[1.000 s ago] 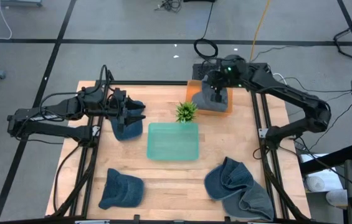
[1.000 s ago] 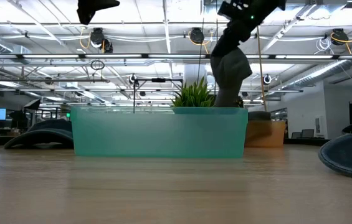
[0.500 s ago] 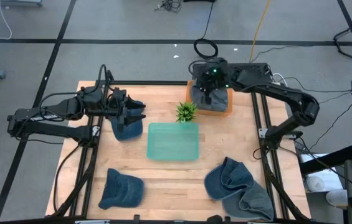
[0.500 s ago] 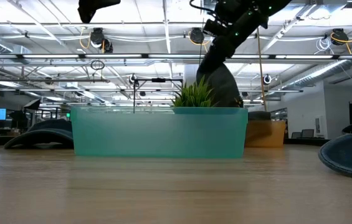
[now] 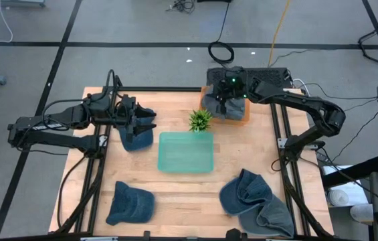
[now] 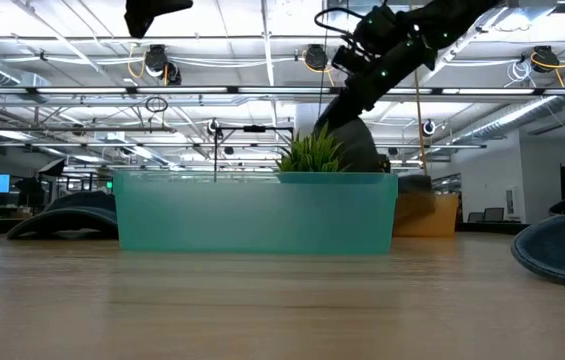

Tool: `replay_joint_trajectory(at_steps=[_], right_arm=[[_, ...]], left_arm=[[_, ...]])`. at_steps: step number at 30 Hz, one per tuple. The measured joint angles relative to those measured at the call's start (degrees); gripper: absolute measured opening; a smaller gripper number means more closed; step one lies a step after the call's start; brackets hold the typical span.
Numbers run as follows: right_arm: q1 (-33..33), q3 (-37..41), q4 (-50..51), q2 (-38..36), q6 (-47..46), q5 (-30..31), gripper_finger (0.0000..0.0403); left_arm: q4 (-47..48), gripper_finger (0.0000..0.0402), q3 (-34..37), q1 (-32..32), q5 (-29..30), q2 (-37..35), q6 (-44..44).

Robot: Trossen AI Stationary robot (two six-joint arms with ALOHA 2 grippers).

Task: Pick & Place hat
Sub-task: Put the top gray cap into the orange bin

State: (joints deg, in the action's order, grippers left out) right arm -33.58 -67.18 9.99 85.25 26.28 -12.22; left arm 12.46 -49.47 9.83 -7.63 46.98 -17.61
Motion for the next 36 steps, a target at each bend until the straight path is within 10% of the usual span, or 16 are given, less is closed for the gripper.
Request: replay_joint_trajectory(at_steps=[16, 36], right_arm=[[-7.69, 10.53, -1.44, -2.31, -1.50, 1.94, 0.0033], [-7.25, 12.18, -1.84, -15.01, 4.19, 14.72, 0.0344]], left_arm=[[1.08, 0.0269, 0.00, 0.01, -0.08, 0.00, 0.94], [0.97, 0.0269, 0.00, 0.01, 0.03, 0.00, 0.79]])
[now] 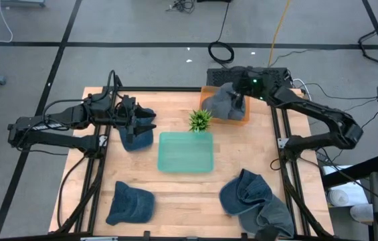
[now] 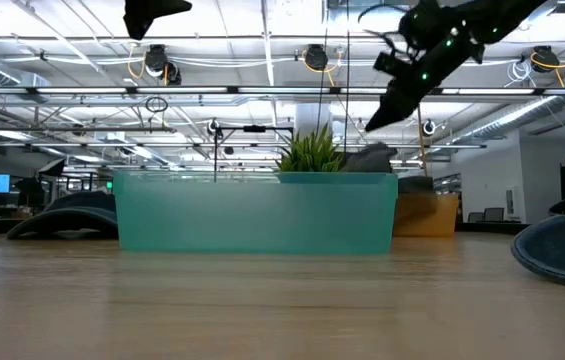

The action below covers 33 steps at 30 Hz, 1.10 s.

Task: Pick & Place hat
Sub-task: Put the top gray cap into the orange bin

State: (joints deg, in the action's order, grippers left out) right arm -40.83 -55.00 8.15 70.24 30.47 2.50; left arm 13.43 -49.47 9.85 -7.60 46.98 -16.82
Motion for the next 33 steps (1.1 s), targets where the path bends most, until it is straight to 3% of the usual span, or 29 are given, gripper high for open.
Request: replay_joint_trajectory(at_steps=[3, 6, 9, 12, 20, 28, 33], right_arm=[[0.86, 0.00, 0.03, -2.84, -2.33, 0.26, 0.0351], [1.74, 0.00, 0.03, -3.83, -5.77, -4.24, 0.0347], [2.01, 0.33, -0.90, -3.42, -8.96, -8.45, 0.0333], [2.58, 2.31, -5.47, -1.95, -11.72, -8.90, 0.0309], [2.64, 9.34, -23.20, 2.89, -14.81, -8.55, 0.0183], [3.32, 9.64, -28.45, 8.09, -15.04, -8.35, 0.0026], [3.40, 9.61, -29.74, 10.85, -17.88, -7.00, 0.0007]], left_arm=[[0.00, 0.0269, 0.00, 0.00, 0.00, 0.00, 0.17], [0.00, 0.0269, 0.00, 0.00, 0.00, 0.00, 0.35], [0.00, 0.0269, 0.00, 0.00, 0.00, 0.00, 0.48], [0.00, 0.0269, 0.00, 0.00, 0.00, 0.00, 0.61], [0.02, 0.0269, 0.02, 0.00, -0.04, 0.00, -0.26], [0.02, 0.0269, 0.02, 0.00, -0.04, 0.00, 0.04], [0.04, 0.0269, 0.00, 0.00, -0.04, 0.00, 0.29]])
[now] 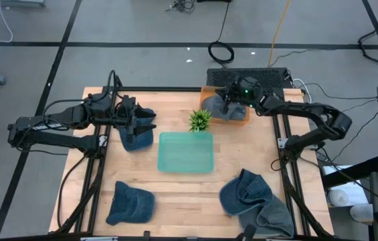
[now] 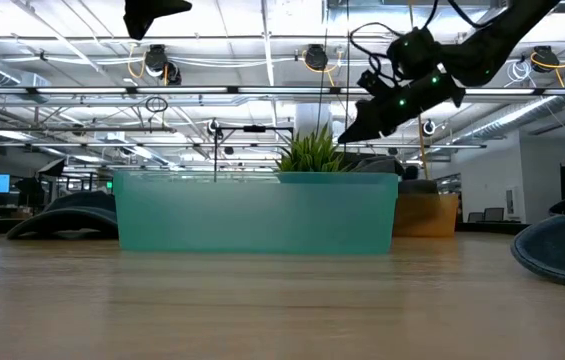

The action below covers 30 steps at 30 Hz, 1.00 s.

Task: Pick & Place hat
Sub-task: Put the top gray cap into the orange bin

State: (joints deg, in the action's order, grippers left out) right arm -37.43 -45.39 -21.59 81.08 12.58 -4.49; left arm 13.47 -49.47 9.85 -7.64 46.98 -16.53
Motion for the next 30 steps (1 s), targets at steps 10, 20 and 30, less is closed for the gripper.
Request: replay_joint_trajectory(at_steps=[10, 20, 30], right_arm=[[-1.07, 0.00, 3.93, 6.85, -3.95, 1.44, 0.0000], [-4.33, 7.02, 1.70, 8.74, -7.80, 1.64, 0.0000], [-5.70, 11.58, -0.43, 8.63, -11.13, 1.42, 0.0000]], left_arm=[[-0.02, 0.0269, 0.00, 0.00, 0.00, 0.00, -1.14], [0.56, 0.0269, 0.02, -0.01, -2.95, 0.00, -1.75], [0.48, 0.0269, 0.02, -0.02, -2.87, -0.02, -1.16]])
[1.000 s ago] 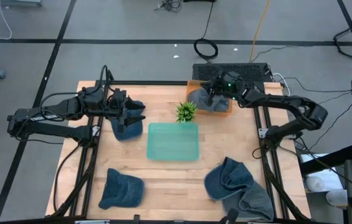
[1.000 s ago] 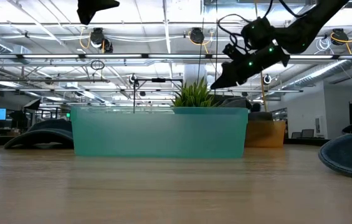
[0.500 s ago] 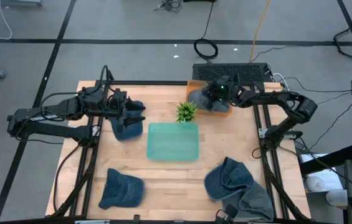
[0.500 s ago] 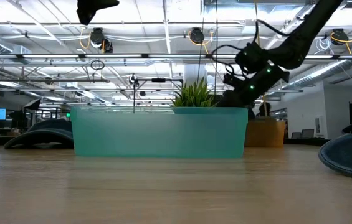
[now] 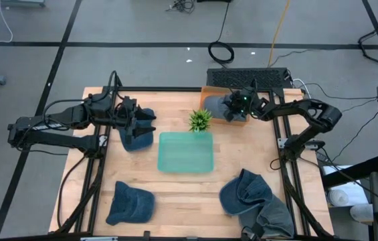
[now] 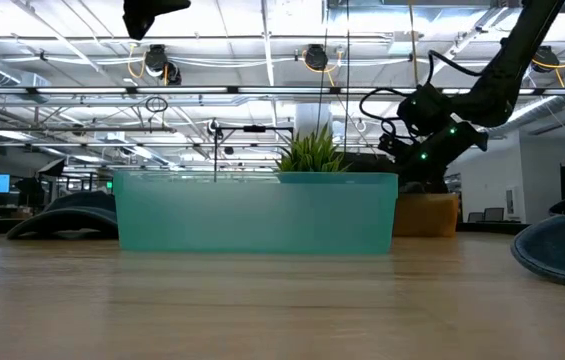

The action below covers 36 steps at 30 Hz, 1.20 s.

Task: Pick & Place hat
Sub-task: Put the top gray cap into the orange bin, then put the gray cap into the orange bin

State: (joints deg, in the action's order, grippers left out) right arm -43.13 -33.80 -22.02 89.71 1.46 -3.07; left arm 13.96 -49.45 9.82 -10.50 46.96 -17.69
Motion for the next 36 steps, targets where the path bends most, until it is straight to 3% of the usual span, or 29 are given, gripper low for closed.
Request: replay_joint_trajectory(at_steps=[7, 17, 21, 36], right_arm=[[0.40, 0.39, -6.05, -2.14, 3.39, -0.14, 0.0015], [0.48, 0.24, -10.38, -12.07, 3.78, -0.15, 0.0147], [1.14, 0.24, -10.53, -15.90, 2.80, -0.04, 0.0182], [11.88, 0.22, -10.81, -25.33, 0.72, -7.43, 0.0238]], left_arm=[[-0.04, 0.0269, 0.00, 0.01, -0.02, 0.00, -0.44], [-0.27, 0.0269, 0.00, 0.02, 0.24, 0.01, -0.83], [-0.61, 0.0269, 0.00, 0.02, 0.26, 0.00, -0.44], [-0.87, 0.0269, 0.00, 0.01, 0.54, 0.00, 5.91]])
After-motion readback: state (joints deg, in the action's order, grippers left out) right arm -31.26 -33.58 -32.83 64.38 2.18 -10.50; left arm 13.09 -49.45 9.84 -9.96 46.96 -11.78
